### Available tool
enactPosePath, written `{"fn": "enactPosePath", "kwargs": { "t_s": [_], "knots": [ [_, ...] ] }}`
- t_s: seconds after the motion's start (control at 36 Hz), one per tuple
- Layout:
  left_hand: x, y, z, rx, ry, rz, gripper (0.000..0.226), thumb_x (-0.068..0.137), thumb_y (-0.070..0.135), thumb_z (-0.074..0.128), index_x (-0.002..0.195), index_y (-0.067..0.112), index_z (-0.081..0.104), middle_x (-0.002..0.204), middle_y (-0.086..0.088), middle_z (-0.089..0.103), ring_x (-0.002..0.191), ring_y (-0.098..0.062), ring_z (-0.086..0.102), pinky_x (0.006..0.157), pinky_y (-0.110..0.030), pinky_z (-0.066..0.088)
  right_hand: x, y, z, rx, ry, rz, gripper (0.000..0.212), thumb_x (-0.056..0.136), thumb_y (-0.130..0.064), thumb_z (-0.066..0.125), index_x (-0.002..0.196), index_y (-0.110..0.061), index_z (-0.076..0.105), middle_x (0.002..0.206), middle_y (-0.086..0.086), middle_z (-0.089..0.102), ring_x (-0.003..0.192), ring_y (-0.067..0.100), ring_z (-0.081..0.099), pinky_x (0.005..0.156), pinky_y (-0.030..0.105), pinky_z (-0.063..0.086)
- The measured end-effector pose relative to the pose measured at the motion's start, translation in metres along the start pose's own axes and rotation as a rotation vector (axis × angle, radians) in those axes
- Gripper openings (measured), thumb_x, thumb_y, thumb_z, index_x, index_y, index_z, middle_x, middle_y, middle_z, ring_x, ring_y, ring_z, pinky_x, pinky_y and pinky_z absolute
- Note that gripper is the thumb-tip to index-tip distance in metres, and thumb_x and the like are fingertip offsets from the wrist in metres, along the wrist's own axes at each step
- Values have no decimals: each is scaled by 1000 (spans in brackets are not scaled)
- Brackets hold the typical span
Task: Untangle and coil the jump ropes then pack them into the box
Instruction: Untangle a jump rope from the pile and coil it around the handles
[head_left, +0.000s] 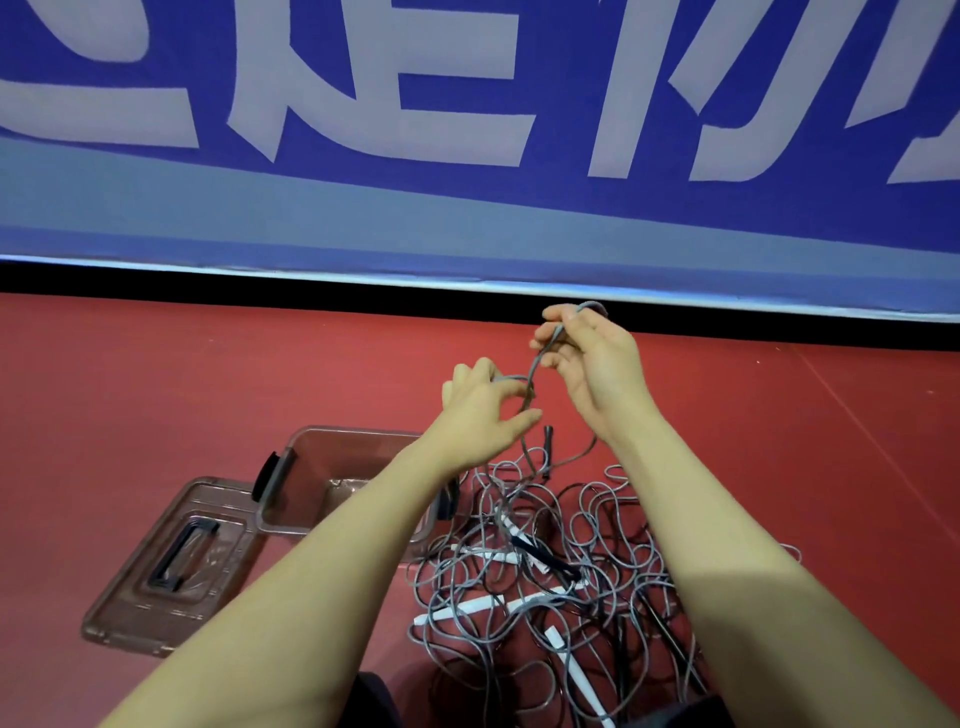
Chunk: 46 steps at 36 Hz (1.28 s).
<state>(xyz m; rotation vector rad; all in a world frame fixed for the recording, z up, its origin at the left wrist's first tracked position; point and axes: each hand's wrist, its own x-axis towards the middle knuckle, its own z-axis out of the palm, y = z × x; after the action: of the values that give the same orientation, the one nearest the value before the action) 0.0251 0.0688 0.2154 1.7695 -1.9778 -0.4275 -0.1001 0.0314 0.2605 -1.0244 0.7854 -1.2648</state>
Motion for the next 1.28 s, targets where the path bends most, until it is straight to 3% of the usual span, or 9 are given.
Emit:
{"fn": "enactPosePath", "kwargs": {
  "t_s": [0.11,0.19,0.28,0.39,0.64,0.75,0.97,1.11,1.28],
  "knots": [
    [3,-2,1,-25,75,-22,26,94,41,53,105,24,70,94,3,35,101,-23,35,75,-27,20,0,-9,2,162,20,-1,25,101,-8,37,86,-4,56,59,1,61,58,13,59,52,19,41],
    [5,-4,-4,-20,141,-21,26,93,41,55,104,25,72,92,4,37,97,-21,33,73,-27,18,2,-10,1,222,31,0,22,101,-9,38,91,-5,58,74,4,67,68,13,63,59,20,49],
    [7,-3,-11,-61,198,-13,24,91,40,57,101,25,73,90,4,37,94,-19,31,72,-27,17,5,1,-4,-36,43,43,14,98,-10,45,94,-11,58,93,4,63,78,12,57,66,22,49],
    [12,3,-25,-156,281,-44,22,90,40,59,97,26,74,88,4,40,94,-18,33,74,-27,20,-3,22,-11,-555,-97,182,15,93,-2,52,94,-14,59,94,8,61,68,11,54,53,18,44],
    [16,13,-46,-273,356,-53,19,90,38,61,90,25,74,77,10,34,91,-16,31,74,-25,18,-17,40,0,-839,-336,177,6,91,-14,61,87,-19,61,76,-2,61,63,8,56,52,15,44],
    [14,10,-44,-250,328,-81,28,95,38,52,92,20,72,84,5,39,94,-19,33,78,-26,20,-16,41,1,-714,-256,186,24,95,-7,52,72,-14,56,72,6,63,55,12,61,50,20,47],
    [3,-4,-23,-145,83,-153,25,92,23,48,108,28,66,96,2,37,100,-19,31,84,-25,21,-11,23,2,-236,-5,159,18,98,-6,47,83,0,55,59,7,66,51,12,66,52,20,55],
    [-4,-10,-14,-194,-36,-46,10,91,30,58,86,27,66,90,4,40,99,-19,36,86,-27,24,-5,14,-2,-77,70,113,21,97,-8,48,80,-3,58,58,4,66,53,14,65,55,22,54],
    [1,-9,-10,-287,42,-12,20,91,30,61,81,18,73,83,4,48,89,-18,43,87,-31,35,-3,11,-7,44,118,129,20,100,-11,44,88,-3,58,73,10,65,63,17,65,59,23,55]
  ]
}}
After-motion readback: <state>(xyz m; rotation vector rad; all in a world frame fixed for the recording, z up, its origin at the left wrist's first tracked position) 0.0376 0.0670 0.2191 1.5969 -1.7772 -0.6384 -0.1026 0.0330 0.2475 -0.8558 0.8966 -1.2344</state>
